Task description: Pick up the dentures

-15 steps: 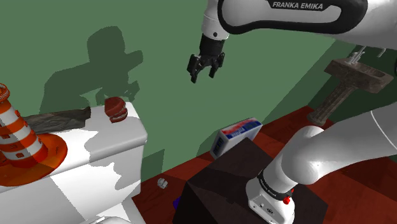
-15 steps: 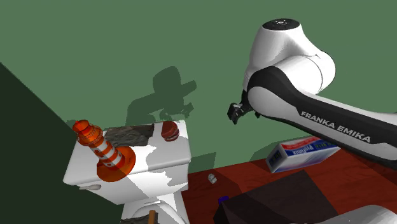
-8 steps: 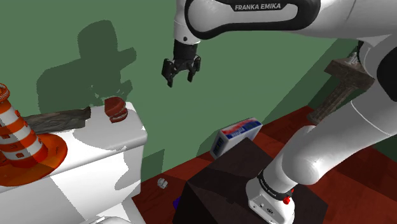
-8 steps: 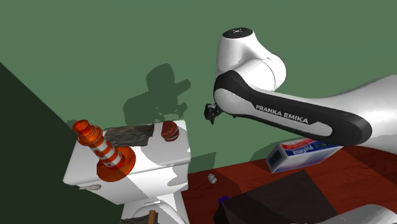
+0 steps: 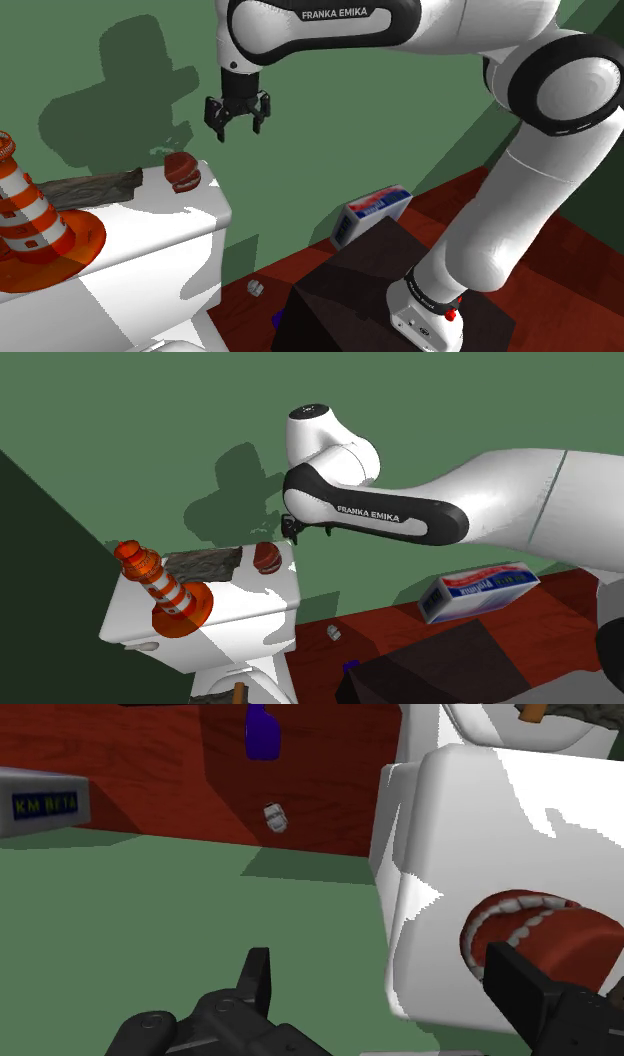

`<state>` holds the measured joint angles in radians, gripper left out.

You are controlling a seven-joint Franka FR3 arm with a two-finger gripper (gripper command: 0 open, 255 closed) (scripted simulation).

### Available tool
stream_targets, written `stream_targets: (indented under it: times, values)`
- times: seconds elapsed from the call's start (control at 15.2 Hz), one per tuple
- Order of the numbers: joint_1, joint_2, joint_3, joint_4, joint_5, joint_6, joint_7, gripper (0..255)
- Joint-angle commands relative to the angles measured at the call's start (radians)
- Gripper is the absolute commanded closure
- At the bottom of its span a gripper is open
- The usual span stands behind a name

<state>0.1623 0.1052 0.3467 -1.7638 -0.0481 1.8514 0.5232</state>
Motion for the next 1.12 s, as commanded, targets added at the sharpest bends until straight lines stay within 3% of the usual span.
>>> stream_targets:
  times: [0.0,0.33,0.59,1.06]
  values:
    - [0.024,0.087,0.013,0.081,-0.024,-0.005,0.038,0]
    - [0.096,0.301,0.023,0.326,-0.081,-0.057,0.103,0]
    - [0.174,0.499,0.018,0.589,-0.123,-0.135,0.137,0]
    - [0.173,0.517,0.014,0.535,-0.128,-0.063,0.142,0]
